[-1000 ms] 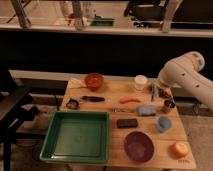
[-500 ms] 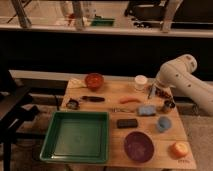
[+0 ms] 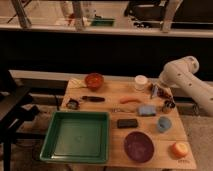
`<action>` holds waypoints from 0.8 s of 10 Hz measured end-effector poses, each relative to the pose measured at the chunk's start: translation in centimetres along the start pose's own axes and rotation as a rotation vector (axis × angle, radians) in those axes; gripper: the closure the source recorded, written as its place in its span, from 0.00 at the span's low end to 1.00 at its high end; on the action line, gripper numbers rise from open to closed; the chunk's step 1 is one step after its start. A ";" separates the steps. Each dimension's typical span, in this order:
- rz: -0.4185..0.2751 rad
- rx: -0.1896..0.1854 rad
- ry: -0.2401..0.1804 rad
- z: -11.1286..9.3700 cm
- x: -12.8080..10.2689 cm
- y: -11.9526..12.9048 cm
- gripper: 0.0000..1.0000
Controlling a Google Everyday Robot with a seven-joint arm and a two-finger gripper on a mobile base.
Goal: Place towel in plastic cup
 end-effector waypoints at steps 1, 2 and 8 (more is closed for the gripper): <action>-0.002 0.001 -0.003 1.1 -0.1 -0.5 1.00; -0.011 0.003 -0.010 2.4 -0.8 -1.1 1.00; -0.044 0.007 -0.038 6.0 -2.5 -1.2 1.00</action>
